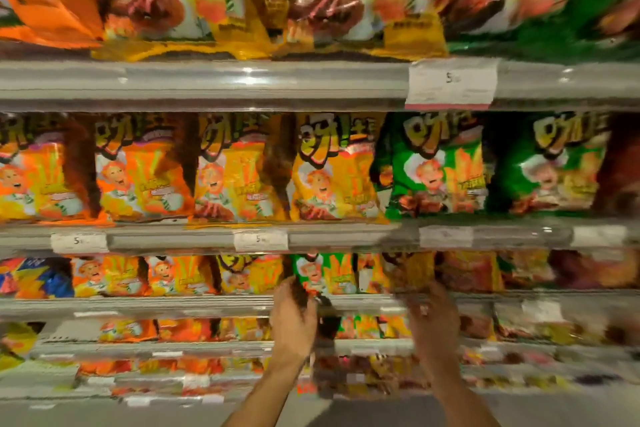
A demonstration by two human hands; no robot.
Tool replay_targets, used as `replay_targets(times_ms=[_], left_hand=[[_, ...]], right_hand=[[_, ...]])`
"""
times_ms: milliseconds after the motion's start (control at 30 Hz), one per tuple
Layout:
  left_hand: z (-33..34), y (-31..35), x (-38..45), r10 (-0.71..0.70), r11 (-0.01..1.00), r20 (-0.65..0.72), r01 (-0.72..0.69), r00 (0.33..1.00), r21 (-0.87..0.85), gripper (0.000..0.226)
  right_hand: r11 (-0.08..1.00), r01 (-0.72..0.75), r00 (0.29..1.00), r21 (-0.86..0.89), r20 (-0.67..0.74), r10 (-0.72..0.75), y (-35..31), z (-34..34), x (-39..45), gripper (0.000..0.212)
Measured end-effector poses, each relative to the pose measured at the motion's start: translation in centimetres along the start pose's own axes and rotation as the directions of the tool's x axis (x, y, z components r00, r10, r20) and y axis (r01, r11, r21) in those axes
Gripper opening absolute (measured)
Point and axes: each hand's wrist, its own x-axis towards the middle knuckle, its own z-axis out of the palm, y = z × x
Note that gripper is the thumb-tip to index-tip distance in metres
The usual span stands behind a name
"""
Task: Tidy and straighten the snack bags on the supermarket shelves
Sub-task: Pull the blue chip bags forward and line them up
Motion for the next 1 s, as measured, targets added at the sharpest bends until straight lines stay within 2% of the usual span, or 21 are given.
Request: replay_targets(times_ms=[67, 133, 200, 267, 367, 467, 567, 733, 933, 1000], left_hand=[[0.7, 1.0, 0.4, -0.008, 1.0, 0.003, 0.008, 1.0, -0.028, 0.062], [1.3, 1.8, 1.3, -0.02, 0.997, 0.015, 0.021, 1.0, -0.07, 0.061], [1.5, 2.3, 2.4, -0.057, 0.991, 0.028, 0.06, 0.998, -0.123, 0.061], [1.5, 2.5, 3.4, -0.084, 0.984, 0.046, 0.09, 0.995, -0.154, 0.067], [1.4, 2.4, 4.8, -0.117, 0.981, 0.133, 0.136, 0.984, -0.136, 0.068], [1.5, 2.2, 6.0, -0.162, 0.975, 0.163, 0.183, 0.973, -0.126, 0.067], [1.9, 1.9, 6.7, -0.179, 0.967, 0.186, 0.208, 0.966, -0.149, 0.068], [2.3, 1.8, 7.7, -0.216, 0.95, 0.193, 0.251, 0.957, -0.184, 0.063], [2.0, 2.0, 7.4, -0.177, 0.947, 0.159, 0.212, 0.971, -0.242, 0.063], [1.7, 2.2, 7.3, -0.196, 0.932, 0.156, 0.234, 0.968, -0.278, 0.056]], right_hand=[[0.999, 0.033, 0.999, 0.035, 0.017, -0.033, 0.3, -0.9, 1.4, 0.049], [0.994, 0.002, 0.991, 0.111, 0.135, -0.017, 0.2, -1.4, 3.0, 0.064], [0.995, -0.056, 0.966, 0.079, 0.255, 0.034, 0.3, -1.5, 4.7, 0.091], [0.998, -0.057, 0.955, 0.017, 0.291, 0.05, 0.4, -1.5, 6.1, 0.104], [0.998, 0.014, 0.948, -0.057, 0.318, 0.005, 0.5, -0.9, 7.9, 0.102], [0.996, 0.049, 0.928, -0.075, 0.373, -0.018, 0.9, -0.3, 9.5, 0.106], [0.998, 0.047, 0.912, -0.047, 0.408, -0.024, 1.4, 0.0, 10.4, 0.11], [0.999, 0.052, 0.898, 0.005, 0.437, -0.049, 1.6, 0.0, 10.6, 0.101], [0.998, 0.054, 0.928, -0.041, 0.372, -0.035, 1.0, 0.5, 9.4, 0.1], [0.999, 0.043, 0.937, -0.012, 0.348, -0.036, 0.4, 0.5, 8.8, 0.097]])
